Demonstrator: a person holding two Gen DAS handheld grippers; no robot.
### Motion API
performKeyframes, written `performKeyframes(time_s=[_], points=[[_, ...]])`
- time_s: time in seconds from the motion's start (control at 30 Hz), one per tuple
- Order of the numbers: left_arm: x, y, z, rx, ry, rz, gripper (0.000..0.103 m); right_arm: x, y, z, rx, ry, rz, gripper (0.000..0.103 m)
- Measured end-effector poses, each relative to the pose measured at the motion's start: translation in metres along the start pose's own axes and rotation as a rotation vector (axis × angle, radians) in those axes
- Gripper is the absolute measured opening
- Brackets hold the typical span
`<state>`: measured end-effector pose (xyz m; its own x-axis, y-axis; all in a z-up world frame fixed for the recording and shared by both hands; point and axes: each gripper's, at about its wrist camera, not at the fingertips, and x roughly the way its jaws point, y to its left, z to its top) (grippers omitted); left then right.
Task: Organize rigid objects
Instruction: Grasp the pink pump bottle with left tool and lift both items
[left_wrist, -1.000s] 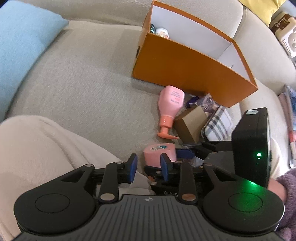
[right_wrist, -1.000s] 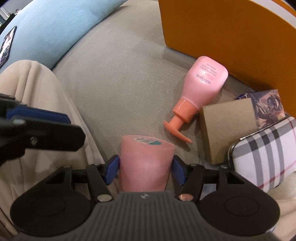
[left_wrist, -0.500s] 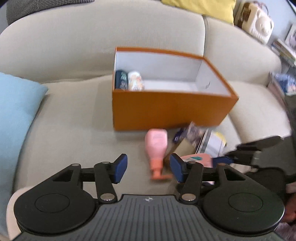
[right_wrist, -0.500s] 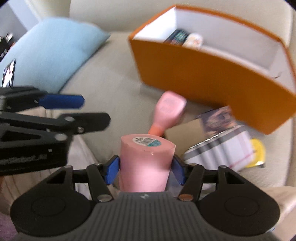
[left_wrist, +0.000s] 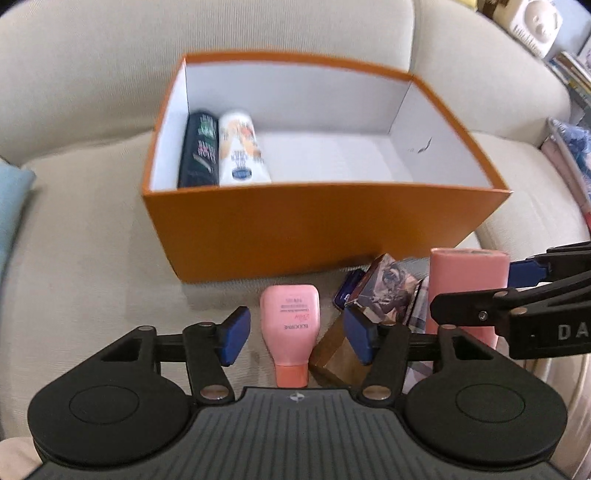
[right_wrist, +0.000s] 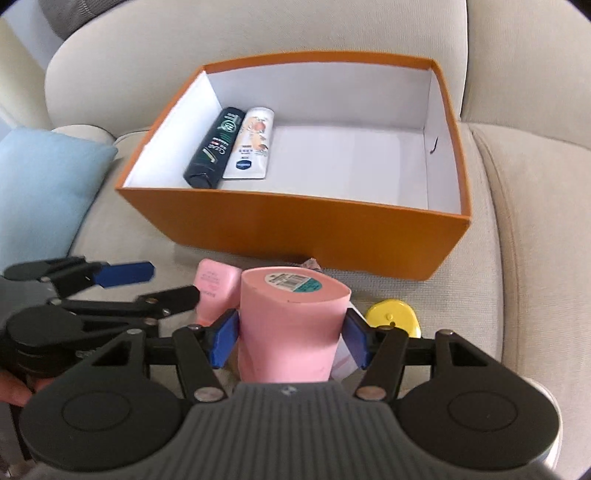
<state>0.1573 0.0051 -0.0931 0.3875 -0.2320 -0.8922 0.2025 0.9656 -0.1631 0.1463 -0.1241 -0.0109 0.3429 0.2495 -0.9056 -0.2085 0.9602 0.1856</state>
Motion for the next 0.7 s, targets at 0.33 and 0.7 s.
performKeyframes(time_s=[0.33,0.7], points=[[0.046,0.004,0.008,-0.036,0.147,0.022,0.054,0.021,-0.009,0.019,0.015,0.052,0.015,0.062],[0.061,0.005,0.008,-0.059,0.173,0.052,0.049,0.041,-0.012,0.025,0.031,0.075,0.011,0.062]])
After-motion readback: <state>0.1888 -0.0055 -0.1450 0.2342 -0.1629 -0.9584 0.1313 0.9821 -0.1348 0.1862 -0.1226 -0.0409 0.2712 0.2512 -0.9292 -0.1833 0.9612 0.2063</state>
